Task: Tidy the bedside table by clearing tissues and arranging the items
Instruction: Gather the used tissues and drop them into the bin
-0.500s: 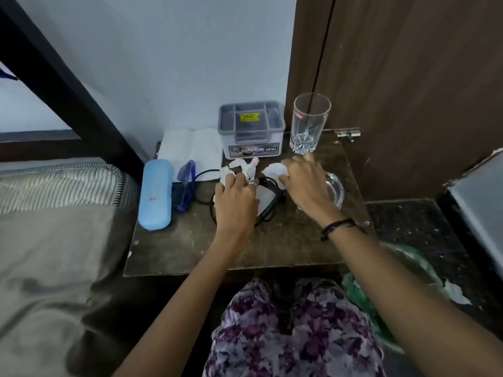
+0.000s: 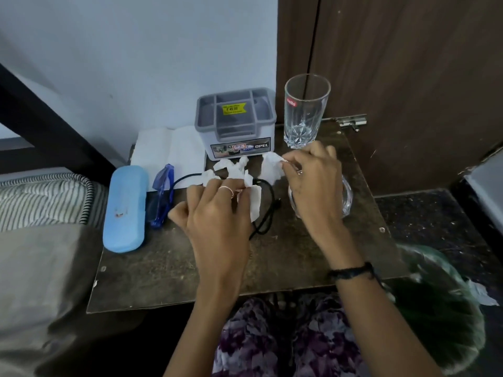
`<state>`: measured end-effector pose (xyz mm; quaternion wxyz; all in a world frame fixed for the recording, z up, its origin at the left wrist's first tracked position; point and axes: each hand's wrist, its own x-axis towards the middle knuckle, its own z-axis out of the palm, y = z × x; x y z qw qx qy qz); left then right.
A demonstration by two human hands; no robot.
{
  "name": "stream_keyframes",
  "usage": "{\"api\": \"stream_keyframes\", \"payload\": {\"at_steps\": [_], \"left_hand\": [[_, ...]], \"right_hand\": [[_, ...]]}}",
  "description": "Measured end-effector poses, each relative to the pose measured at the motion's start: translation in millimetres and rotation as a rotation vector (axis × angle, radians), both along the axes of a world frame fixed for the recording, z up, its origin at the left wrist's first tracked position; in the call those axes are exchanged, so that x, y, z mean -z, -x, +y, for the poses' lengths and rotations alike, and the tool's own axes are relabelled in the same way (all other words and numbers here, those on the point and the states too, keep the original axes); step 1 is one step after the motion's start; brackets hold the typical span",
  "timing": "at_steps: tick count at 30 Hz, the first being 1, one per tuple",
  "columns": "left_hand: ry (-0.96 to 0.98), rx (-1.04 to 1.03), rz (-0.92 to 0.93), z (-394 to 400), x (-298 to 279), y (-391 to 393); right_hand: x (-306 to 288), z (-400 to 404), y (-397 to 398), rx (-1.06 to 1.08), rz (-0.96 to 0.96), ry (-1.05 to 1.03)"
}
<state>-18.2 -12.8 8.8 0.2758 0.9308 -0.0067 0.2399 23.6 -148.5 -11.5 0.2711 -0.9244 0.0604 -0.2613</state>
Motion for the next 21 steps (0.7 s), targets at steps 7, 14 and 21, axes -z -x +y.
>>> {"api": "stream_keyframes", "payload": {"at_steps": [7, 14, 21], "left_hand": [[0.492, 0.297, 0.177, -84.1, -26.5, 48.6], [0.399, 0.493, 0.684, -215.6, 36.0, 109.4], [0.494, 0.328, 1.177, -284.0, 143.8, 116.4]], "right_hand": [[-13.7, -41.4, 88.1, 0.178, -0.098, -0.325], [42.4, -151.9, 176.9, 0.505, 0.030, -0.281], [160.3, -212.3, 219.5, 0.622, 0.372, -0.374]]}}
